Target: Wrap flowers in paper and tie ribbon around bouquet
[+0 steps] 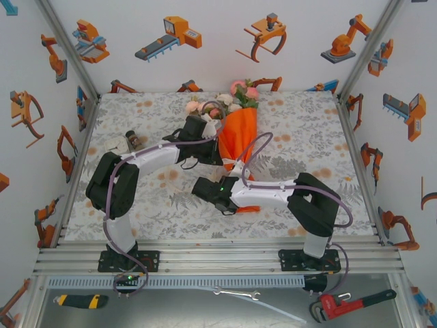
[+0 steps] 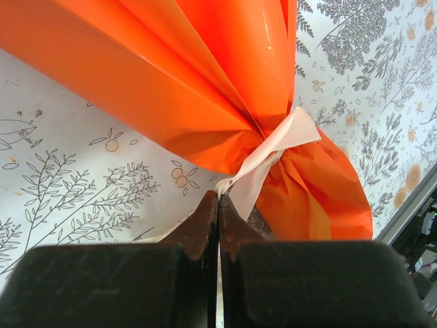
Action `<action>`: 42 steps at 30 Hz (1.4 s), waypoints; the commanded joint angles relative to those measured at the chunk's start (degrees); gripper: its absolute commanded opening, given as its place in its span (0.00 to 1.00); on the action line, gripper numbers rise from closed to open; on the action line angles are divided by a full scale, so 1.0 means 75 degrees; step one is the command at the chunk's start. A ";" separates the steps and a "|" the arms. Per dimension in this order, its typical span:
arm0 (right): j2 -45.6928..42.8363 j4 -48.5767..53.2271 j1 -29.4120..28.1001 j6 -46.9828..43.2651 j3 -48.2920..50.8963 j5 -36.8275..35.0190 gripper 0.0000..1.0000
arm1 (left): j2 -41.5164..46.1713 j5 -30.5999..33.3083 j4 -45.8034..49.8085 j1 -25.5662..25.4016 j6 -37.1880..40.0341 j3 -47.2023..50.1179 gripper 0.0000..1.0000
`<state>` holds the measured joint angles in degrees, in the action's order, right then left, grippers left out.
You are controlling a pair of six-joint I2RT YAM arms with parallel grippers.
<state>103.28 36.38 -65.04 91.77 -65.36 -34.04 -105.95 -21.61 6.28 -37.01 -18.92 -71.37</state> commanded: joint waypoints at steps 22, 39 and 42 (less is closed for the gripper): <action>-0.1748 -0.1828 -0.0017 -0.6202 0.0747 -0.0141 0.00 | 0.0293 -0.0668 -0.0005 0.0059 -0.0067 -0.0116 0.08; -0.3585 -0.7612 0.1901 -1.2229 0.3903 0.1801 0.00 | 0.0759 -0.1299 -0.0261 0.0050 -0.0395 0.0118 0.08; -0.3580 -0.8021 0.2255 -1.2590 0.4125 0.2238 0.00 | 0.0747 -0.1416 -0.0332 0.0058 -0.0478 0.0106 0.08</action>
<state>77.14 -12.86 -49.74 3.64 -35.62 -22.55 -102.19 -29.89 5.28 -37.01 -21.02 -71.20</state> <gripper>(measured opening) 0.003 0.080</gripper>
